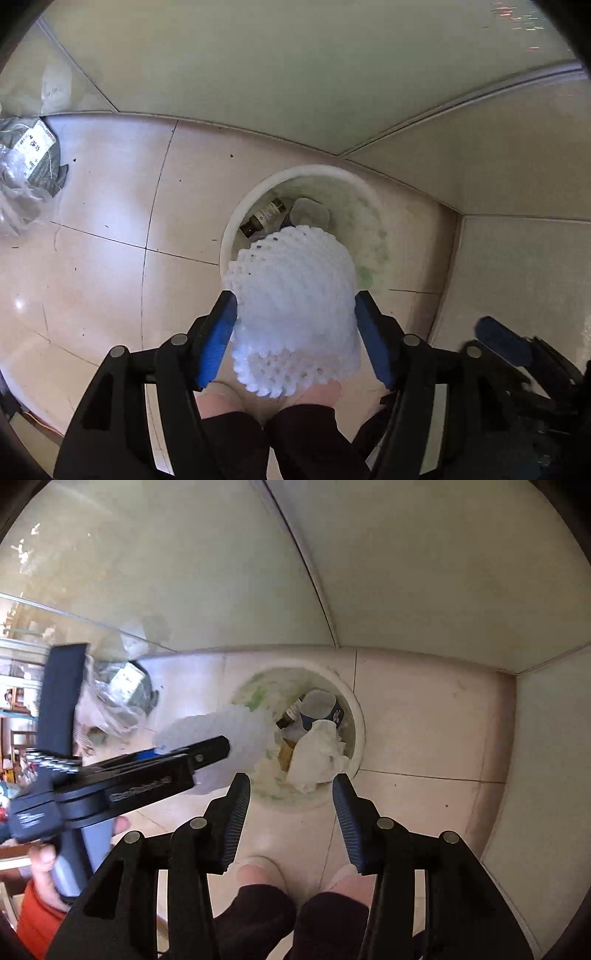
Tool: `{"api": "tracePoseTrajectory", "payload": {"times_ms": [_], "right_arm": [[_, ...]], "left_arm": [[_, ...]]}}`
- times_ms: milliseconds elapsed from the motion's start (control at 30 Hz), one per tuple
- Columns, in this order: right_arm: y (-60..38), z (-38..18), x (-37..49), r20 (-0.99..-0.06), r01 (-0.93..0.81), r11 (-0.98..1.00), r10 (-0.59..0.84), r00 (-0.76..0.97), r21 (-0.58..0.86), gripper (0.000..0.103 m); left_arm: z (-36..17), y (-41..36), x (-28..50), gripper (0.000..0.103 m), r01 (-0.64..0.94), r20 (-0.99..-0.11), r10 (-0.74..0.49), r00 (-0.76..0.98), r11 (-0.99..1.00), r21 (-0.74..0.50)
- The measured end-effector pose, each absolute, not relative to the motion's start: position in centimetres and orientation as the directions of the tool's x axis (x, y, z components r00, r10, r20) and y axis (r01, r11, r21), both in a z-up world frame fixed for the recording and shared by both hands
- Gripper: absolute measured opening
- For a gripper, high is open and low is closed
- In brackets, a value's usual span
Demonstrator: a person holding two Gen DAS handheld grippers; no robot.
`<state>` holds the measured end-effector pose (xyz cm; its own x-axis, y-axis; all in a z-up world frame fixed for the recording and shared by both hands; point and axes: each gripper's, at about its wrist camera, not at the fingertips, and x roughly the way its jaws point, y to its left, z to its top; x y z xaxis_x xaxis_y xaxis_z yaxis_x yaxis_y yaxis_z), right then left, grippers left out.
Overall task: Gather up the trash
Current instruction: 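Open both tools to drop the foam net and tissues into the bin, then raise both tools back toward the counter items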
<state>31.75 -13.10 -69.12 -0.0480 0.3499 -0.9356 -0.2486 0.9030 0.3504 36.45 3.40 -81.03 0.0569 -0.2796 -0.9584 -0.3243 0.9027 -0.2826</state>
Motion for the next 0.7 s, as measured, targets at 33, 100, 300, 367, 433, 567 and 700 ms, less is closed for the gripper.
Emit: {"api": "tracePoseTrajectory", "payload": {"times_ms": [33,100,300,367,433,567,700], "right_arm": [[-13.3,-67.9,31.6,-0.935,-0.245,0.904,0.353,-0.037,0.351,0.043],[-14.0,-65.8,31.6,-0.935,-0.243,0.905,0.355,-0.015,0.348,0.043],[-14.5,-58.9,31.3,-0.936,-0.231,0.915,0.350,0.044,0.332,0.043],[-14.6,-56.2,31.1,-0.934,-0.224,0.916,0.354,0.058,0.333,0.043],[-14.8,-53.0,31.1,-0.930,-0.222,0.915,0.360,0.076,0.336,0.043],[-15.0,-45.8,31.0,-0.923,-0.227,0.919,0.359,0.138,0.324,0.043],[-15.4,-37.6,30.5,-0.900,-0.225,0.919,0.372,0.227,0.323,0.043]], "left_arm": [[-80.3,3.2,36.4,0.065,-0.317,-0.959,-0.277,0.055,0.906,-0.280],[-79.2,3.1,36.2,0.065,-0.302,-0.961,-0.271,0.051,0.913,-0.273],[-72.8,2.8,34.9,0.065,-0.280,-0.966,-0.254,0.055,0.924,-0.260],[-69.5,2.9,34.2,0.065,-0.272,-0.971,-0.229,0.063,0.932,-0.238],[-65.3,3.3,33.4,0.065,-0.259,-0.976,-0.198,0.092,0.942,-0.215],[-55.7,4.1,32.1,0.065,-0.233,-0.975,-0.144,0.170,0.955,-0.182],[-45.2,5.4,30.9,0.065,-0.206,-0.957,-0.091,0.274,0.967,-0.151]]}}
